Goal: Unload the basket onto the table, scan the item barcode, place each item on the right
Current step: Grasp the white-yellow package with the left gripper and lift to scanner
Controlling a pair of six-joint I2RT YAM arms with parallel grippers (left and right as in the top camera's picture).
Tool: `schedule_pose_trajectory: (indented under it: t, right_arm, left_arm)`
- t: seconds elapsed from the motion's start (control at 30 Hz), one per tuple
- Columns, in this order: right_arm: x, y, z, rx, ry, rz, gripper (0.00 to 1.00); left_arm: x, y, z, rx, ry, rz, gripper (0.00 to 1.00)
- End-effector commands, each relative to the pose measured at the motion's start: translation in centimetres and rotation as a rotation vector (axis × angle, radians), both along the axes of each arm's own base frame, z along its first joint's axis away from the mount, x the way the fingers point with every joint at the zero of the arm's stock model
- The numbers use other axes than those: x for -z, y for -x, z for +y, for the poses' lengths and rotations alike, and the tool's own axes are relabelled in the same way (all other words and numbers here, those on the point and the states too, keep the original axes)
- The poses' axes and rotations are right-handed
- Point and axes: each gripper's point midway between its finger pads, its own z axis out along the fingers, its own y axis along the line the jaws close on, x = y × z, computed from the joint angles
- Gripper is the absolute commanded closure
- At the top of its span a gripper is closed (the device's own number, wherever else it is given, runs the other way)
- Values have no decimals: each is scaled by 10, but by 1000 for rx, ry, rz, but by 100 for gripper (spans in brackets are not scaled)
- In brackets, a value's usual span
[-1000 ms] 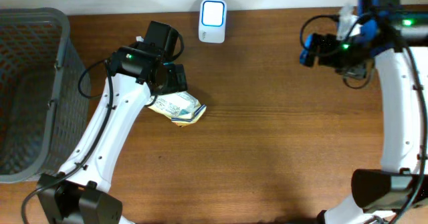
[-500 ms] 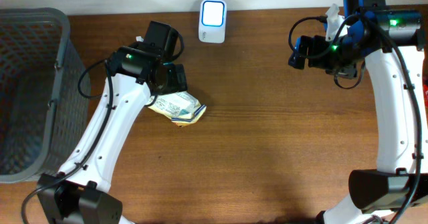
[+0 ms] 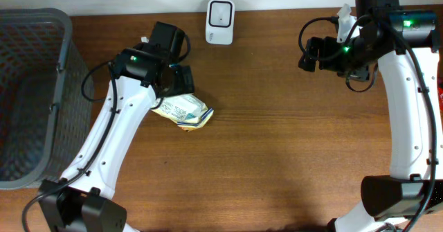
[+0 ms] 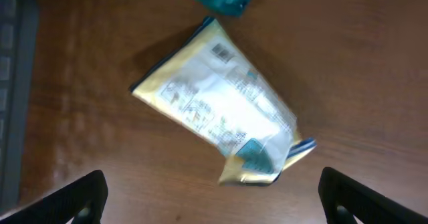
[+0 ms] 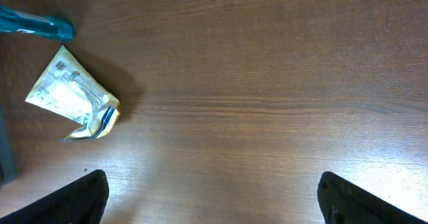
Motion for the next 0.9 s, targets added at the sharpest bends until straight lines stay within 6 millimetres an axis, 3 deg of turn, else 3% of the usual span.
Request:
schedule_pose_trajectory:
  t: [0.0, 0.07, 0.1, 0.23, 0.4, 0.47, 0.57, 0.63, 0.77, 0.87]
  right_arm:
    - [2, 2, 4, -17, -2, 7, 1]
    - [2, 2, 4, -17, -2, 7, 1]
    - [2, 2, 4, -17, -2, 7, 1]
    - [2, 2, 4, -17, -2, 7, 1]
    - [2, 2, 4, -17, -2, 7, 2]
    - [2, 2, 4, -17, -2, 7, 1]
    - [2, 2, 4, -17, -2, 7, 1]
    - [2, 2, 4, -17, -2, 7, 1]
    - [2, 2, 4, -17, -2, 7, 1]
    - [2, 2, 4, -17, -2, 7, 1]
  left_arm:
    - [0, -12, -6, -5, 27, -38, 0]
    - [13, -11, -13, 32, 44, 14, 9]
    - [31, -3, -25, 121, 74, 101, 11]
    - [77, 20, -48, 350, 132, 325, 11]
    - [91, 45, -31, 370, 56, 471, 8]
    - [98, 44, -21, 359, -7, 481, 10]
    - [123, 40, -26, 382, 0, 470, 16]
    - [139, 48, -45, 512, 53, 479, 16]
    - [149, 47, -75, 648, 56, 422, 11]
    - [159, 46, -70, 654, -20, 409, 15]
